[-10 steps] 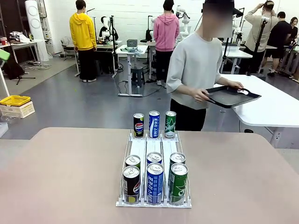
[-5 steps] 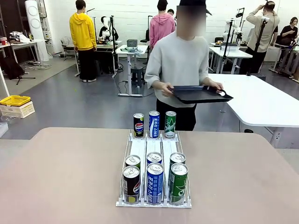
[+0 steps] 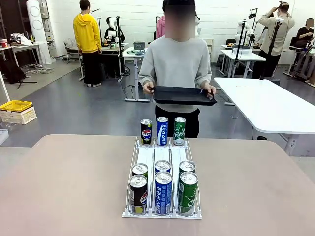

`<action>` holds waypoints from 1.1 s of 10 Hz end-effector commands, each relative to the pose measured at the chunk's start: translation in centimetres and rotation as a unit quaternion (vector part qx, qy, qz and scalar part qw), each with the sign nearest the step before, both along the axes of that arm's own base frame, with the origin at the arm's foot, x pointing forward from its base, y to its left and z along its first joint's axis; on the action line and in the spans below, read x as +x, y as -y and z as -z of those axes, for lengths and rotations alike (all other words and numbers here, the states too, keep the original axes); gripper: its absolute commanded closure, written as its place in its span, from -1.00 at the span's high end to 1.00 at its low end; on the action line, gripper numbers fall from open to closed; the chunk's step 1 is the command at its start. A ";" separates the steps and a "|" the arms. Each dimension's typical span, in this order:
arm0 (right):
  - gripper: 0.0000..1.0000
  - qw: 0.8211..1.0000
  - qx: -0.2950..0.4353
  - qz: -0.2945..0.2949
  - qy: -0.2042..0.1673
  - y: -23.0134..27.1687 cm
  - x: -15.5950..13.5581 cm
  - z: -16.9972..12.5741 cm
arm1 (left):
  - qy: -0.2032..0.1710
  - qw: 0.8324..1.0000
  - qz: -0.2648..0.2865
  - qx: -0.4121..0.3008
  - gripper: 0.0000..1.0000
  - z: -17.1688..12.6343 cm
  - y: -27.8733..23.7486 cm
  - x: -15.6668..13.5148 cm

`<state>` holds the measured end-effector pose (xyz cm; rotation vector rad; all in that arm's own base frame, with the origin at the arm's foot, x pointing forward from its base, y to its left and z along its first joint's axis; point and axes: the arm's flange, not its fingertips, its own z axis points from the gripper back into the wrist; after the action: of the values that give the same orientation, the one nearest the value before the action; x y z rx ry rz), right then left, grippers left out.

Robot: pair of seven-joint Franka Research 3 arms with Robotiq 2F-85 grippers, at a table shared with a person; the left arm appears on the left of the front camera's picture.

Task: Retrieve and hand over the desired beverage to the person.
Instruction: Pick up a can of the same type that the person held from the Automatic Can Dispenser.

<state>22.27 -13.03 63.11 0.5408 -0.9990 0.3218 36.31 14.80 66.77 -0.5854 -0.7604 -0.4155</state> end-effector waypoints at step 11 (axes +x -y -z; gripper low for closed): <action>1.00 1.000 0.006 -0.010 0.007 0.1 0.1 0.2 | 0.003 1.000 0.002 -0.003 1.00 -0.1 0.0 -0.1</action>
<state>22.25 -13.06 63.11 0.5439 -1.0004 0.3201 36.29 14.82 66.78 -0.5852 -0.7602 -0.4152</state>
